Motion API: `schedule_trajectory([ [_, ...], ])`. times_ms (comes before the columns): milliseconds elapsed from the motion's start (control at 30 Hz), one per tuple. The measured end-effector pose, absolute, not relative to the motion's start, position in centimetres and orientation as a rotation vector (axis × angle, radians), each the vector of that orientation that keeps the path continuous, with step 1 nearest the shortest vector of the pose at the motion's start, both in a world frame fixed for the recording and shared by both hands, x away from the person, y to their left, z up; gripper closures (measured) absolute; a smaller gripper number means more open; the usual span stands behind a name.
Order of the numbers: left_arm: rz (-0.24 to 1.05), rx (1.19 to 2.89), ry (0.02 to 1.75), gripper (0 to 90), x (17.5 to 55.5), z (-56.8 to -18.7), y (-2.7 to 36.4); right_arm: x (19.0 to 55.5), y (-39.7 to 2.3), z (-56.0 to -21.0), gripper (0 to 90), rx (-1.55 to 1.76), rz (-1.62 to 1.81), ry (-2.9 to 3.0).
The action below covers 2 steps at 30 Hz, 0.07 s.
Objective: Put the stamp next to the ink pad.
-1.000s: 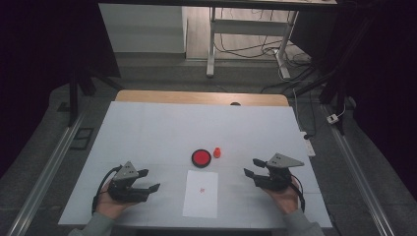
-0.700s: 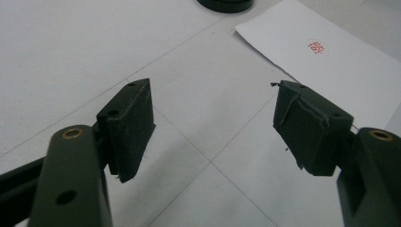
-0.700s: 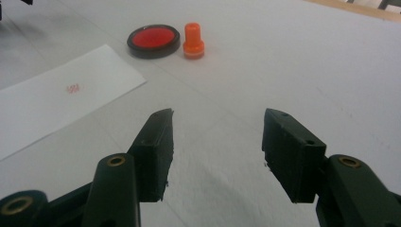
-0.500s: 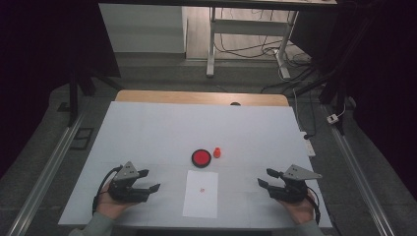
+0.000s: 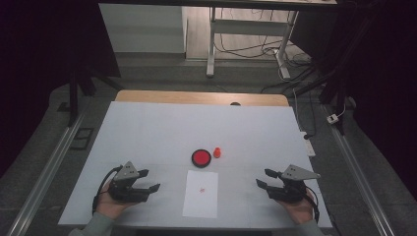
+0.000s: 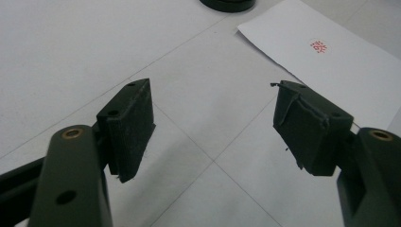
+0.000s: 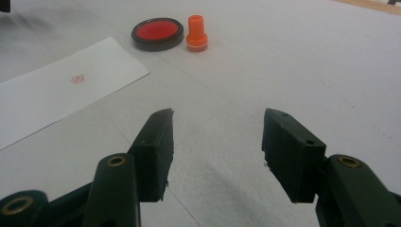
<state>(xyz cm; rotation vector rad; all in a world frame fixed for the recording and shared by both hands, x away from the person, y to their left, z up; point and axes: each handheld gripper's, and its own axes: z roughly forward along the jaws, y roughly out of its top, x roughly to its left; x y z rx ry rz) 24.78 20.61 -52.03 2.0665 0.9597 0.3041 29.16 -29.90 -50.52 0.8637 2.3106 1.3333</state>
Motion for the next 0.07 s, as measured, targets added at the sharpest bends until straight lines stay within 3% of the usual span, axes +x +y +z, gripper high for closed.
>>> schedule_trajectory([
  [67, 0.306, 2.066, 0.960, 29.4, 24.79, -52.03, 20.61, 29.19, -29.95, -50.47, 43.7, 0.864, 1.326, 2.315],
])
